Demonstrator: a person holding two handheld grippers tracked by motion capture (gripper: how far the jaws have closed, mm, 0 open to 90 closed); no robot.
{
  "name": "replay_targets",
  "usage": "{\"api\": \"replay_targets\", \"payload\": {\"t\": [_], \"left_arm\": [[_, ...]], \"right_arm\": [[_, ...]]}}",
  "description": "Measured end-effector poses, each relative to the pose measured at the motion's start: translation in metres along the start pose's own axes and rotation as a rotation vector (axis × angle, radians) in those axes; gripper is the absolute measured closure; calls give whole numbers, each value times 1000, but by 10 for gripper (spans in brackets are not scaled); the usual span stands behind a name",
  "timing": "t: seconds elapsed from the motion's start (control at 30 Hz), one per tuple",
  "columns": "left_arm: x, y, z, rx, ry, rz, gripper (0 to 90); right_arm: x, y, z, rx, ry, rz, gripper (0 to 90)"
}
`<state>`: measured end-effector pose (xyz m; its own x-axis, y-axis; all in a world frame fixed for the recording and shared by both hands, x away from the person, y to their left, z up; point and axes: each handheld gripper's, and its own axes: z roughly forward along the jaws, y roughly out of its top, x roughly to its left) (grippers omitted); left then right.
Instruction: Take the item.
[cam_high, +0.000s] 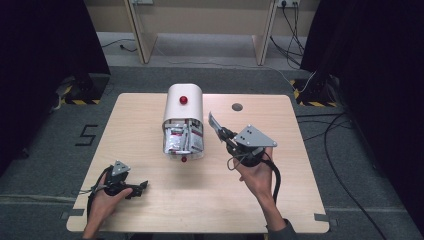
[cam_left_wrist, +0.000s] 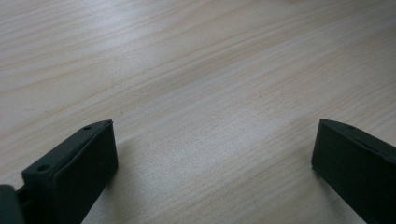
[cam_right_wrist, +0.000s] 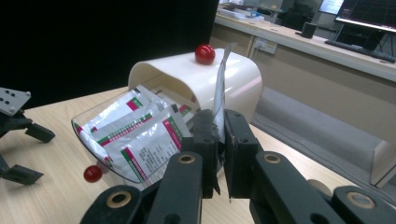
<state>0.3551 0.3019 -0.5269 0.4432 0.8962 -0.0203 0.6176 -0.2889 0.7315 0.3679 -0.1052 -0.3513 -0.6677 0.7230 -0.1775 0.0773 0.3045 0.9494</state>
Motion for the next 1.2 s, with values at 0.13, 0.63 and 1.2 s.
{"api": "replay_targets", "payload": {"t": [0.13,0.63,1.2], "left_arm": [[0,0,0,2,0,2,0],[0,0,0,0,0,-2,0],[0,0,0,0,0,-2,0]], "right_arm": [[-4,-5,-2,5,-8,1,852],[-16,-27,-7,-6,-17,20,852],[-27,-39,-9,12,-33,51,852]]}}
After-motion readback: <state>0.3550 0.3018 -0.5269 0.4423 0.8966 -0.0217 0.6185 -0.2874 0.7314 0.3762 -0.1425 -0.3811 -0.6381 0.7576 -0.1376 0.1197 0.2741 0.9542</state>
